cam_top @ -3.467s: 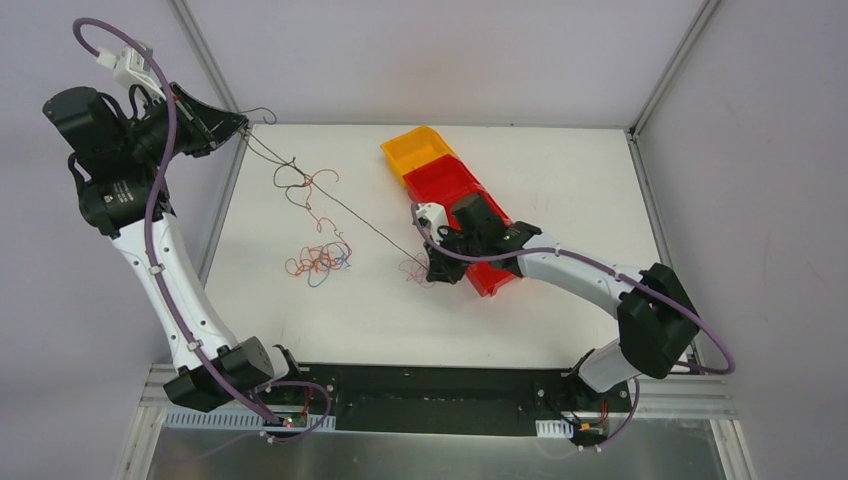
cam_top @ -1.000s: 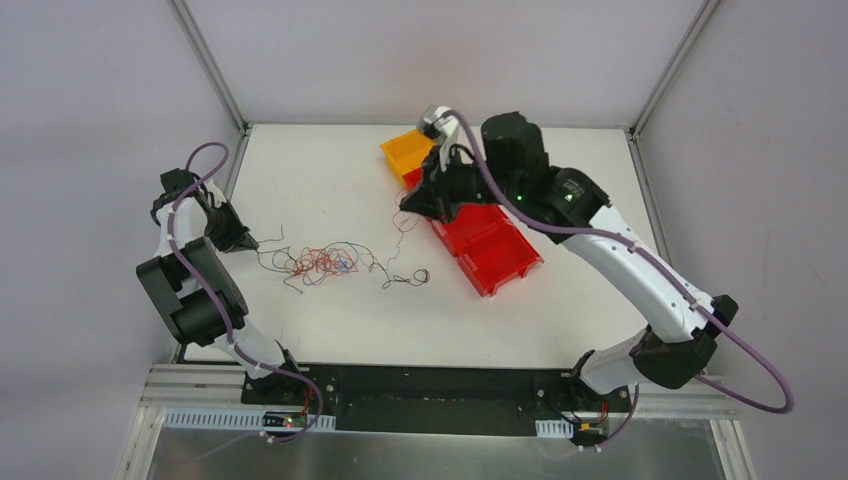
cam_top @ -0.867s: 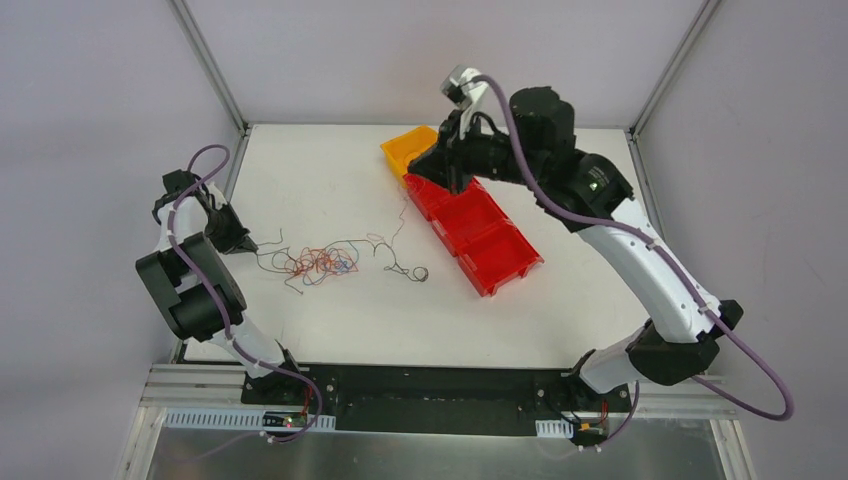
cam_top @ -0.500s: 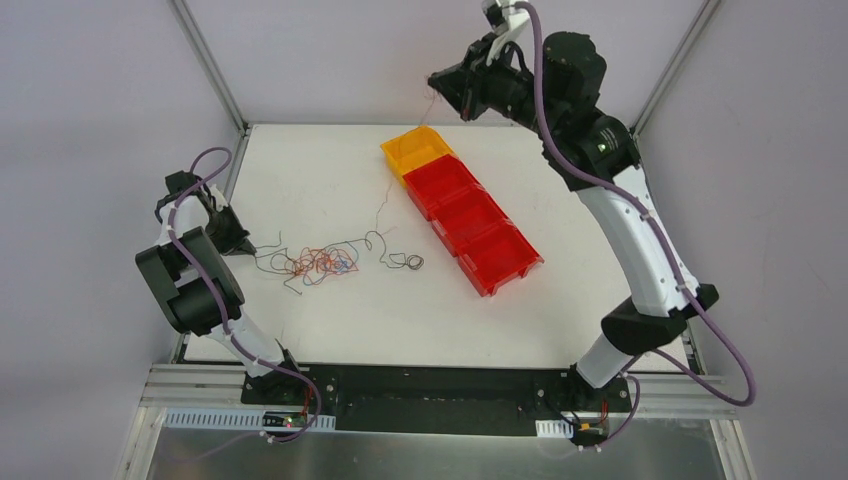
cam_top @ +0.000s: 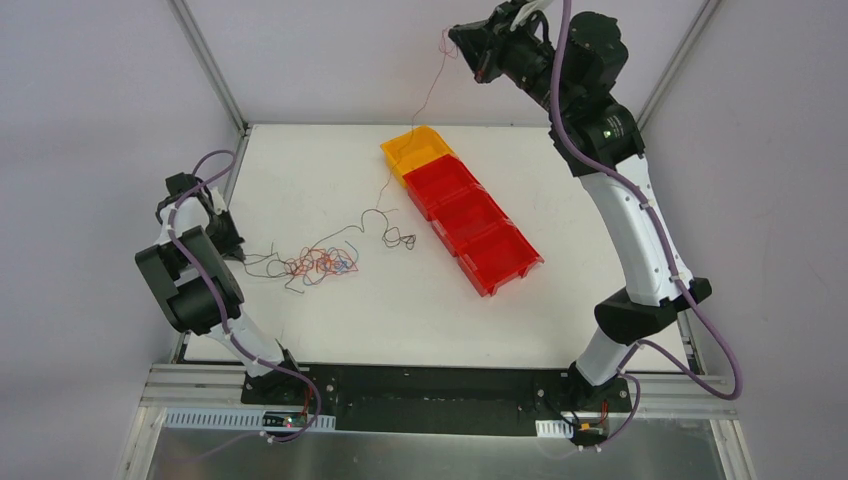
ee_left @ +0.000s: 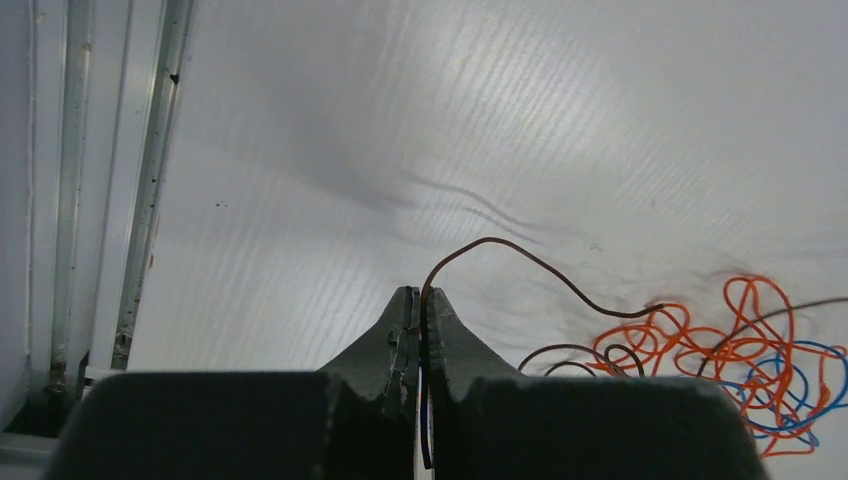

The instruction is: Untangle the cables

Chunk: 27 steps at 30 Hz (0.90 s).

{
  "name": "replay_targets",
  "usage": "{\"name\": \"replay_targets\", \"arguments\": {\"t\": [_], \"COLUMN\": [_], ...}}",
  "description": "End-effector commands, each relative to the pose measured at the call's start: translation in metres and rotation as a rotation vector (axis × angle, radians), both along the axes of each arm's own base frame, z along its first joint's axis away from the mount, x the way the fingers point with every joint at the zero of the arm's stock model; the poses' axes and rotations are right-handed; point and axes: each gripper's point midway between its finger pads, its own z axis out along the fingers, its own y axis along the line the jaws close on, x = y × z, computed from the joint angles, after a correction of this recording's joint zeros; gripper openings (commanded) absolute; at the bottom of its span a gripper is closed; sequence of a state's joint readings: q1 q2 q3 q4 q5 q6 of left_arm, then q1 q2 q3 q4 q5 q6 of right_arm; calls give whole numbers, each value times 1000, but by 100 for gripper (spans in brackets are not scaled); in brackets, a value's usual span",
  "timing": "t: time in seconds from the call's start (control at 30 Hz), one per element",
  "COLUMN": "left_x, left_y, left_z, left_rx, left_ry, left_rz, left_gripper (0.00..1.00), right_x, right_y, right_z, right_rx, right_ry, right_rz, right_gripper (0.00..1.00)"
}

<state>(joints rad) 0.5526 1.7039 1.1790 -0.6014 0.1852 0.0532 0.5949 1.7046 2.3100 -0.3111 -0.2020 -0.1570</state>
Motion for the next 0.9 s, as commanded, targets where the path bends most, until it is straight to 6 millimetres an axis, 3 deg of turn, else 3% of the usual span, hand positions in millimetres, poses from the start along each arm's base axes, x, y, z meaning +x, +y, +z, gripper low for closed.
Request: {"name": "replay_targets", "arguments": {"t": [0.0, 0.2, 0.33, 0.5, 0.67, 0.87], "left_x": [-22, -41, -44, -25, 1, 18], "left_y": [27, 52, 58, 30, -37, -111], "left_z": [-14, -26, -27, -9, 32, 74], "left_rx": [99, 145, 143, 59, -69, -182], "left_ry": [98, 179, 185, 50, -149, -307], "left_rz": [-36, -30, -32, -109, -264, -416], "left_gripper": [0, 0, 0, 0, 0, 0], "right_x": [-16, -38, -47, -36, -8, 15], "right_y": [-40, -73, -93, -66, -35, -10], "right_z": [90, 147, 160, 108, 58, 22], "right_rx": [145, 220, 229, 157, 85, 67], "right_ry": [-260, -437, -494, -363, -244, -139], "right_rz": [-120, -223, -295, -191, -119, -57], "right_gripper": [0, 0, 0, 0, 0, 0]}}
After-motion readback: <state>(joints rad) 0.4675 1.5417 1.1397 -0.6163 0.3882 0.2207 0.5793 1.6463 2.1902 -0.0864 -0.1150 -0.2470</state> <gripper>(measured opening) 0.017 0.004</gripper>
